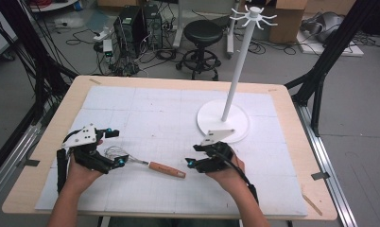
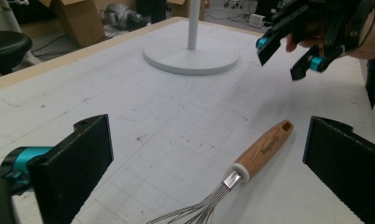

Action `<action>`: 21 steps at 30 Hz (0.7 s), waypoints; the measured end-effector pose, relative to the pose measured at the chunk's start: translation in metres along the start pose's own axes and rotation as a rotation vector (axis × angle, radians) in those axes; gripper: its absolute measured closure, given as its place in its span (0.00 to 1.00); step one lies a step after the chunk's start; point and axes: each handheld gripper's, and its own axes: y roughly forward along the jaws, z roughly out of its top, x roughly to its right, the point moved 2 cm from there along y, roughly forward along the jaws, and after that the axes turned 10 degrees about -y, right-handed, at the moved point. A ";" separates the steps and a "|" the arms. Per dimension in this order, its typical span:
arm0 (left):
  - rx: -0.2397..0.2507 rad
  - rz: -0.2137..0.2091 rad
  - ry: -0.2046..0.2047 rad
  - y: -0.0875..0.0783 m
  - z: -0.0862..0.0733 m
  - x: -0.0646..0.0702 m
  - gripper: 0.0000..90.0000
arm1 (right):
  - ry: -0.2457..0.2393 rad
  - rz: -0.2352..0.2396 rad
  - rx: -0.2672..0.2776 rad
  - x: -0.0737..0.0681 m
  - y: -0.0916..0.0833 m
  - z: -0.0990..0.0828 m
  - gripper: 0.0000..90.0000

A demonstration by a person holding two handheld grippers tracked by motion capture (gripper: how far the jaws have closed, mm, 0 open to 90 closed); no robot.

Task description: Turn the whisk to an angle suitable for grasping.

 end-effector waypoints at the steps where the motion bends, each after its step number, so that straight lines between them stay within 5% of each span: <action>1: -0.003 -0.001 0.001 0.000 0.000 0.000 0.02 | 0.011 -0.013 0.011 0.001 -0.005 -0.004 0.45; 9: -0.017 -0.005 0.002 0.003 -0.001 0.001 0.02 | 0.076 -0.121 0.122 0.012 -0.049 -0.039 0.40; 21: -0.037 -0.034 0.012 0.014 -0.001 0.006 0.02 | 0.140 -0.201 0.170 0.032 -0.073 -0.059 0.28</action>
